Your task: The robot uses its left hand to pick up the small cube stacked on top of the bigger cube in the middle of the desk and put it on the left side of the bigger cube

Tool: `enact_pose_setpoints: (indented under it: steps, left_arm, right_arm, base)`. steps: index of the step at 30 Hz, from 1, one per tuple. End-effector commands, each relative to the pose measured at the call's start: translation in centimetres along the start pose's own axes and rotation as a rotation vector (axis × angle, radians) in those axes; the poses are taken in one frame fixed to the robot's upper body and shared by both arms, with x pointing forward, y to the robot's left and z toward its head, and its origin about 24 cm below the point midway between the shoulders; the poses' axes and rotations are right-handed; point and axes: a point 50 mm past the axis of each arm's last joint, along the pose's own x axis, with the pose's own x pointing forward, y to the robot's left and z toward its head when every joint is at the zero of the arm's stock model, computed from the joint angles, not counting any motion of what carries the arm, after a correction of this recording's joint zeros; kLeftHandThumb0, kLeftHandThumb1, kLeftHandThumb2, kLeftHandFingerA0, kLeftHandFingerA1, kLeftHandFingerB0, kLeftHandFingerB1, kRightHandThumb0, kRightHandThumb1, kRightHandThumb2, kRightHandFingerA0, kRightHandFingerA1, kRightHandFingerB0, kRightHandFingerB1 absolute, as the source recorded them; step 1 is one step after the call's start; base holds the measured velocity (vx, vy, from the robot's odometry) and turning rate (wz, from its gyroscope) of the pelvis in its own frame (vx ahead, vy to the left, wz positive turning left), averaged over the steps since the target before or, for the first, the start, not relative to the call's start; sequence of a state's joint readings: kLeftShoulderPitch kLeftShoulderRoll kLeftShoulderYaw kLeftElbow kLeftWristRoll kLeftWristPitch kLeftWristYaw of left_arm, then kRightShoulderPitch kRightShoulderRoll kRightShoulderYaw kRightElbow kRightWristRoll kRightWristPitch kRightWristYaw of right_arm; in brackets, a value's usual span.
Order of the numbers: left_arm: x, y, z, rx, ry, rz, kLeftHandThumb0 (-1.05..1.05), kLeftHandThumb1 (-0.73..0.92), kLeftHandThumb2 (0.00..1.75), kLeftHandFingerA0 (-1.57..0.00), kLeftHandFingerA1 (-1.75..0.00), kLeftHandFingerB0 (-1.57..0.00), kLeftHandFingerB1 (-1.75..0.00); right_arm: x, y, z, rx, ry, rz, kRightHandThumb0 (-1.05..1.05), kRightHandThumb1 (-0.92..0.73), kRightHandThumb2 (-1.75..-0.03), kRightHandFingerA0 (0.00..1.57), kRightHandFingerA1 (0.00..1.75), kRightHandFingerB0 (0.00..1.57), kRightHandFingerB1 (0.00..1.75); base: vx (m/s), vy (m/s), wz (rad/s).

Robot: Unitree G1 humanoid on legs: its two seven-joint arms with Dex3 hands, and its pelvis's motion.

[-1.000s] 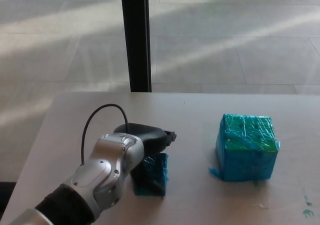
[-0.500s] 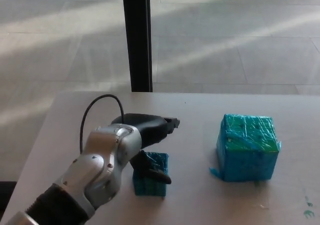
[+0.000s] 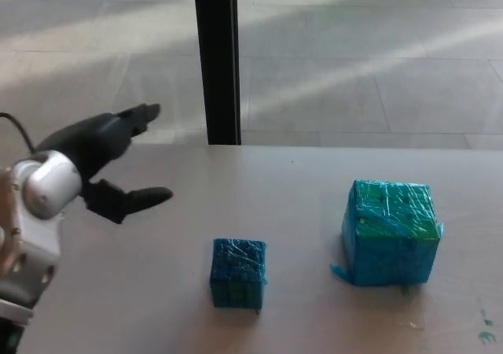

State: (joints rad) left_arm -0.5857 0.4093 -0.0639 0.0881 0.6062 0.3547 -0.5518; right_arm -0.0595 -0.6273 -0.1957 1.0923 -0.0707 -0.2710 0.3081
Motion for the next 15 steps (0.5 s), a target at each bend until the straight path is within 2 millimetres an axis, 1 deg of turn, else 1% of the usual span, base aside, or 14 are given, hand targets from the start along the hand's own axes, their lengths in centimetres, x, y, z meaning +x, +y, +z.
enact_pose_setpoints:
  steps: [1, 2, 3, 4, 5, 6, 7, 9, 10, 11, 12, 13, 14, 15]
  left_arm:
    - [-6.2, 3.2, -13.7, -0.391, 0.267, 0.315, -0.93, 0.55, 0.91, -0.17, -0.54, -0.09, -0.11]
    - [-6.8, 2.9, -14.9, -0.447, 0.292, 0.344, -0.81, 0.48, 0.93, -0.05, -0.51, 0.0, -0.23]
    - [-7.0, 2.7, -15.3, -0.469, 0.301, 0.355, -0.81, 0.48, 0.93, -0.05, -0.51, 0.0, -0.23]
    - [-7.7, 2.2, -16.3, -0.493, 0.335, 0.39, -0.88, 0.64, 0.61, -0.1, -0.46, -0.09, -0.24]
    - [-8.4, 1.6, -17.6, -0.543, 0.377, 0.425, -0.84, 0.65, 0.6, -0.14, -0.46, -0.11, -0.25]
    - [-8.5, 1.5, -17.7, -0.548, 0.379, 0.43, -0.84, 0.65, 0.6, -0.14, -0.46, -0.11, -0.25]
    - [-10.4, -0.2, -20.2, -0.676, 0.468, 0.493, -0.84, 0.56, 0.95, -0.2, -0.55, -0.07, -0.38]
    - [-11.9, -1.7, -22.2, -0.766, 0.548, 0.547, -0.95, 0.62, 0.96, -0.34, -0.6, -0.1, -0.38]
    - [-12.7, -2.4, -23.1, -0.831, 0.576, 0.586, -0.87, 0.7, 0.62, -0.34, -0.58, -0.16, -0.3]
    - [-13.4, -3.0, -23.9, -0.898, 0.615, 0.618, -0.95, 0.59, 0.97, -0.42, -0.61, -0.13, -0.43]
    - [-14.3, -3.8, -24.7, -0.91, 0.679, 0.664, -0.88, 0.71, 0.63, -0.79, -0.67, -0.17, -0.27]
    - [-15.0, -4.5, -25.3, -0.859, 0.736, 0.707, -0.88, 0.73, 0.63, -0.88, -0.89, -0.15, -0.26]
    - [-15.4, -4.9, -25.6, -0.855, 0.76, 0.718, -0.88, 0.73, 0.63, -0.88, -0.89, -0.15, -0.26]
    - [-16.8, -6.2, -26.3, -0.943, 0.793, 0.763, -0.84, 0.58, 0.92, -0.93, -1.27, -0.06, -0.29]
  right_arm:
    - [-0.7, -1.1, -0.8, 0.003, 0.02, -0.017, -0.87, -0.39, -0.99, 0.55, 0.97, 0.5, 0.78]
    - [-0.7, -1.0, -0.8, 0.003, 0.022, -0.015, -0.86, -0.4, -0.99, 0.52, 0.93, 0.51, 0.77]
    - [-0.7, -1.0, -0.8, 0.004, 0.024, -0.014, -0.86, -0.4, -0.99, 0.52, 0.93, 0.51, 0.77]
    - [-0.7, -1.0, -0.8, 0.005, 0.027, -0.015, -0.84, -0.41, -0.99, 0.52, 0.91, 0.51, 0.76]
    - [-0.7, -1.0, -0.9, 0.006, 0.029, -0.015, -0.87, -0.58, -0.61, 0.48, 1.03, 0.51, 0.77]
    - [-0.7, -1.0, -0.9, 0.007, 0.029, -0.015, -0.87, -0.58, -0.61, 0.48, 1.03, 0.51, 0.77]
    - [-0.7, -0.9, -1.1, 0.007, 0.035, -0.015, -0.88, -0.4, -0.99, 0.53, 0.95, 0.51, 0.77]
    - [-0.8, -0.9, -1.2, -0.01, 0.038, -0.016, -0.9, -0.43, -1.03, 0.55, 0.94, 0.51, 0.75]
    - [-0.8, -0.9, -1.1, -0.01, 0.034, -0.017, -0.88, -0.59, -0.62, 0.51, 1.03, 0.53, 0.76]
    - [-0.8, -0.9, -1.1, -0.008, 0.032, -0.017, -0.86, -0.58, -0.62, 0.51, 1.03, 0.51, 0.77]
    - [-0.8, -0.9, -1.1, 0.005, 0.031, -0.018, -0.86, -0.57, -0.62, 0.51, 1.04, 0.51, 0.77]
    - [-0.7, -0.9, -1.0, 0.015, 0.028, -0.021, -0.85, -0.57, -0.63, 0.51, 1.04, 0.51, 0.78]
    - [-0.8, -1.0, -1.0, 0.015, 0.025, -0.022, -0.85, -0.57, -0.63, 0.51, 1.04, 0.51, 0.78]
    - [-0.8, -0.9, -1.1, 0.023, 0.029, -0.02, -0.88, -0.57, -0.62, 0.48, 1.06, 0.51, 0.79]
  base:
    - [0.0, 0.0, 0.0]
    - [0.0, 0.0, 0.0]
    - [0.0, 0.0, 0.0]
    - [0.0, 0.0, 0.0]
    - [0.0, 0.0, 0.0]
    - [0.0, 0.0, 0.0]
    - [0.0, 0.0, 0.0]
    - [0.0, 0.0, 0.0]
    - [0.0, 0.0, 0.0]
    - [0.0, 0.0, 0.0]
    - [0.0, 0.0, 0.0]
    - [0.0, 0.0, 0.0]
    - [0.0, 0.0, 0.0]
    - [0.0, 0.0, 0.0]
